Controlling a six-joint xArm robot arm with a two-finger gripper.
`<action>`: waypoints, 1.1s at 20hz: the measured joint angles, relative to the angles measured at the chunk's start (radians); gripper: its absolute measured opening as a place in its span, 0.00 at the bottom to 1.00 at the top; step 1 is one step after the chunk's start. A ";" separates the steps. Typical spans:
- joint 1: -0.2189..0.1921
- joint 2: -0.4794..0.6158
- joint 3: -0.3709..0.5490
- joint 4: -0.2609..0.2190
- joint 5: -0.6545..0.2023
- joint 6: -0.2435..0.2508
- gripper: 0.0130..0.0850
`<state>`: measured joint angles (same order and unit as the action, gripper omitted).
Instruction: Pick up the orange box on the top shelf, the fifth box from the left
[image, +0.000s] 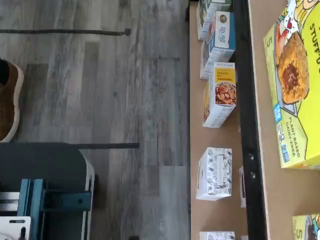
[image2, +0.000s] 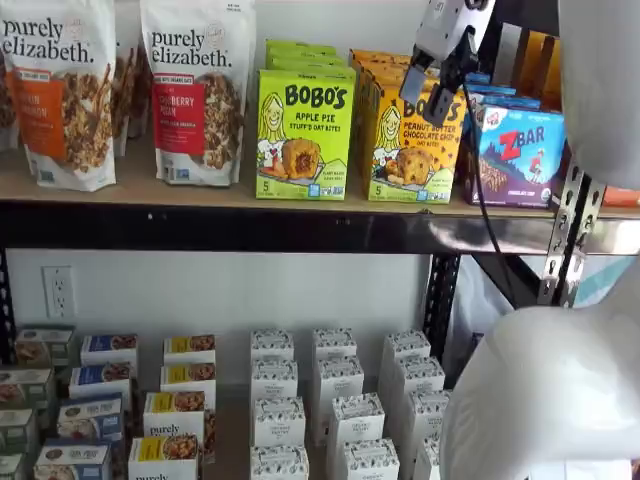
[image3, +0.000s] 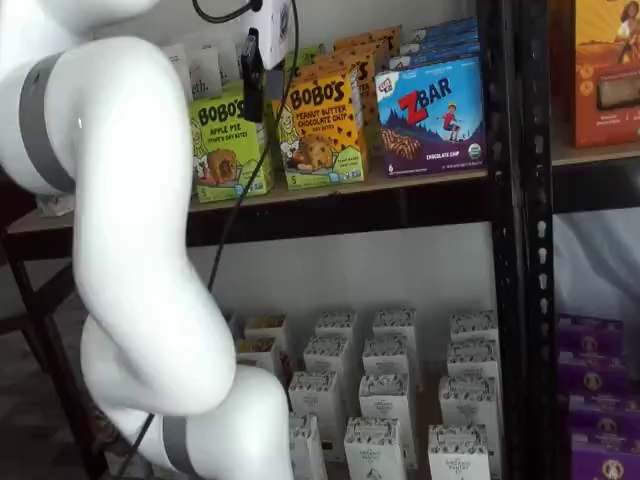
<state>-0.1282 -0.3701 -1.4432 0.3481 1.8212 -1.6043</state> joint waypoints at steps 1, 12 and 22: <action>0.000 -0.008 0.010 0.002 -0.015 0.000 1.00; -0.002 -0.062 0.072 0.035 -0.103 0.003 1.00; -0.102 -0.025 0.007 0.013 -0.144 -0.090 1.00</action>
<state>-0.2297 -0.3954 -1.4364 0.3607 1.6768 -1.6941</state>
